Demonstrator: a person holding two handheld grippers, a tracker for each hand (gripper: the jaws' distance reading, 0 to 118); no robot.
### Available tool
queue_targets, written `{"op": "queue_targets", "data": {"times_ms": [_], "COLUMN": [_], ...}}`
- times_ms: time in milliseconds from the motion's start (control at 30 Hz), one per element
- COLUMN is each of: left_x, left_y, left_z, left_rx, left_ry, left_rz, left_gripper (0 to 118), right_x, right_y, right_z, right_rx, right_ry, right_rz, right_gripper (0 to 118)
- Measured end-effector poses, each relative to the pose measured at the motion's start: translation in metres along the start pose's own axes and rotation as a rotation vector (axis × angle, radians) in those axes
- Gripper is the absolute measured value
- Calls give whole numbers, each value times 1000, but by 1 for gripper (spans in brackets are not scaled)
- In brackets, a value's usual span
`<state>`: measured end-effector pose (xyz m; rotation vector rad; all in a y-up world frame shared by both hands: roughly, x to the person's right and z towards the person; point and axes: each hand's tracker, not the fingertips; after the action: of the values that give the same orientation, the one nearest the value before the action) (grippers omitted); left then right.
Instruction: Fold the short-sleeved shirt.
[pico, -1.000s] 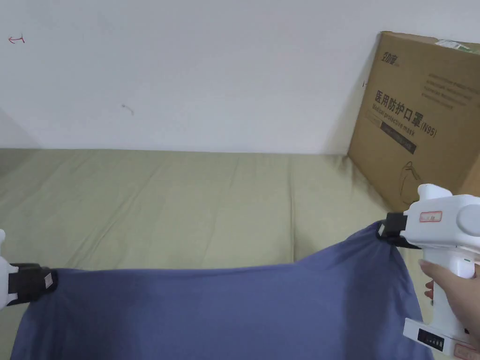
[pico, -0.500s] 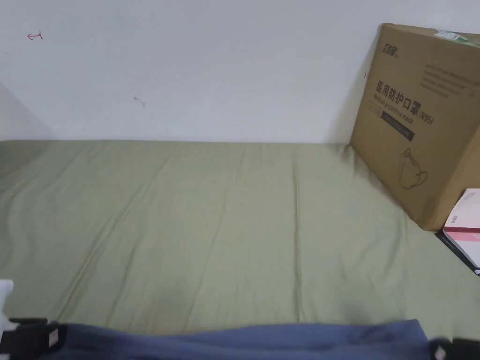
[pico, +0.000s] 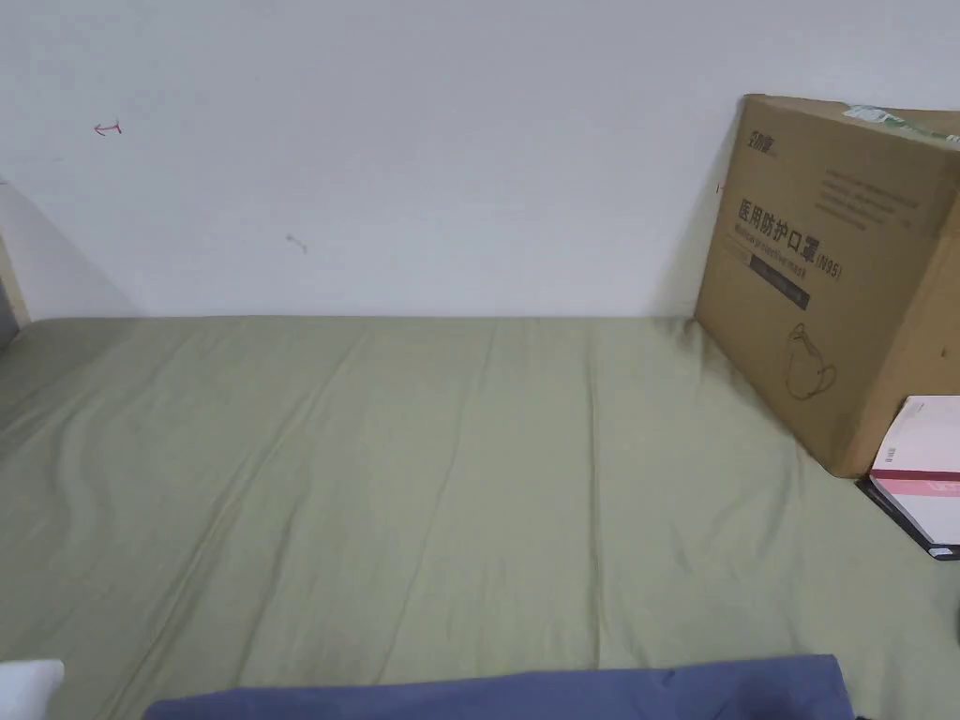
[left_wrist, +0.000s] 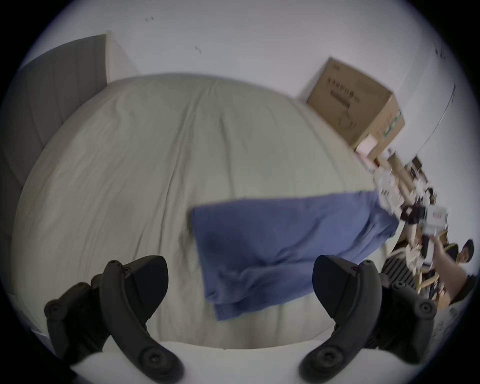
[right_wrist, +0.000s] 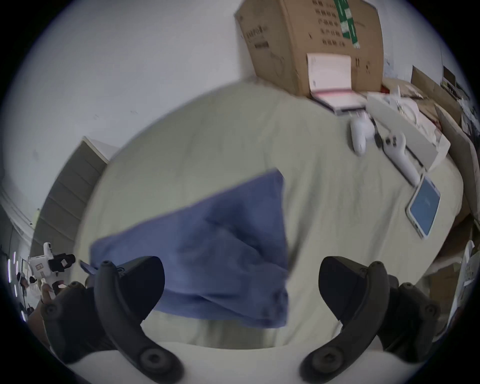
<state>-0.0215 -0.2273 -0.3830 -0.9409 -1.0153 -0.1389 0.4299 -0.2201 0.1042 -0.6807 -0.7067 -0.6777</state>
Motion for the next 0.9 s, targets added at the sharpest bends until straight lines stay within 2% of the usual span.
{"op": "queue_targets", "data": {"times_ms": [133, 233, 300, 367, 400, 433, 467, 533, 567, 600, 700, 767, 833, 900], "left_x": [45, 91, 122, 153, 162, 171, 180, 194, 199, 201, 206, 201, 192, 160], "left_y": [20, 33, 35, 33, 32, 31, 30, 29, 28, 28, 27, 28, 36, 52], "left_z": [35, 54, 62, 71, 71, 72, 73, 70, 68, 68, 65, 67, 68, 68], "left_rx": [228, 413, 563, 728, 789, 821, 848, 868, 880, 871, 865, 851, 783, 618], "left_ry": [-59, -46, -47, 52, 91, 104, 119, 180, 196, 181, 202, 185, 143, 48], "left_rz": [-5, -39, -71, -138, -169, -190, -216, -262, -240, -231, -223, -212, -185, -131], "left_gripper": [114, 113, 107, 78, 55, 21, 0, 0, 0, 0, 0, 0, 0, 0], "right_x": [-42, -86, -118, -142, -153, -162, -170, -178, -184, -187, -184, -185, -183, -179], "right_y": [16, 20, 16, 12, 10, 8, 6, 7, 8, 10, 16, 15, 16, 17], "right_z": [35, 54, 65, 73, 74, 74, 75, 74, 72, 70, 69, 70, 69, 70], "right_rx": [186, 366, 567, 724, 783, 820, 858, 878, 875, 853, 828, 818, 799, 749], "right_ry": [112, 127, 118, 99, 68, 45, 24, 15, 10, -52, 0, -16, -25, 16], "right_rz": [37, 128, 188, 228, 241, 244, 249, 256, 272, 277, 239, 224, 231, 254], "right_gripper": [117, 117, 117, 116, 113, 103, 80, 0, 0, 0, 0, 0, 0, 0]}}
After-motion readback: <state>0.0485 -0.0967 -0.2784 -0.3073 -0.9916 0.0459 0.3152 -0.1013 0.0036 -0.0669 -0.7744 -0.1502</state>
